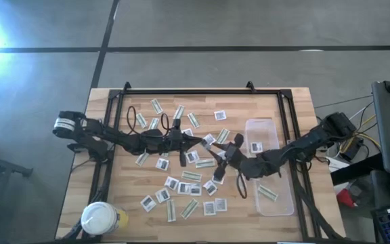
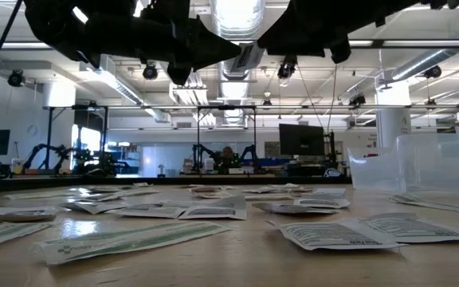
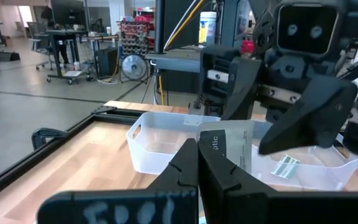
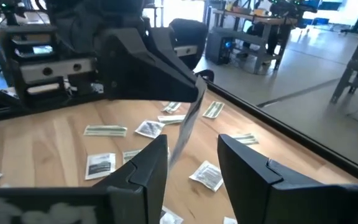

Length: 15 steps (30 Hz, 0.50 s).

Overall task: Pick & Place First Aid Supplies
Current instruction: Put the towelette pack into the top bin

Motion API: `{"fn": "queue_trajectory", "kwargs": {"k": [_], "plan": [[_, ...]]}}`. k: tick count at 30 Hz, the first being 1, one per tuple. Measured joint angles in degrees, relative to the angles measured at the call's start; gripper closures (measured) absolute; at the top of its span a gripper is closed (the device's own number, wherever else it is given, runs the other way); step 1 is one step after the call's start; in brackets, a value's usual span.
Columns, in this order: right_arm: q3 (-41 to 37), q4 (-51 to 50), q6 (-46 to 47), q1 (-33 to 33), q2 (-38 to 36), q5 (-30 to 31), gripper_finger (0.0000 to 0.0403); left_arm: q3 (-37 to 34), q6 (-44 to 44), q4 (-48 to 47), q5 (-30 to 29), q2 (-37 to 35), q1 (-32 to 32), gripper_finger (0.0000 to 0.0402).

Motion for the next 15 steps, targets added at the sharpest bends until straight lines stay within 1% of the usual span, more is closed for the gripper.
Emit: {"fn": "queue_trajectory", "kwargs": {"k": [5,8,13,15], "plan": [[0.0,2.6,-1.0,-0.9,2.0,0.0,0.0281,0.0,0.0,0.0,0.0,0.0,0.0,0.0402],[0.0,2.6,-1.0,-1.2,2.0,0.0,0.03,-0.1,0.3,0.0,0.0,0.0,0.0,0.0402],[0.0,2.6,-1.3,-1.2,1.3,0.0,0.0356,-0.1,0.6,0.0,0.0,0.0,0.0,0.0402],[0.0,2.4,-1.5,-1.2,1.3,-1.0,0.0382,-0.1,0.6,0.0,0.0,0.0,0.0,0.0402]]}}
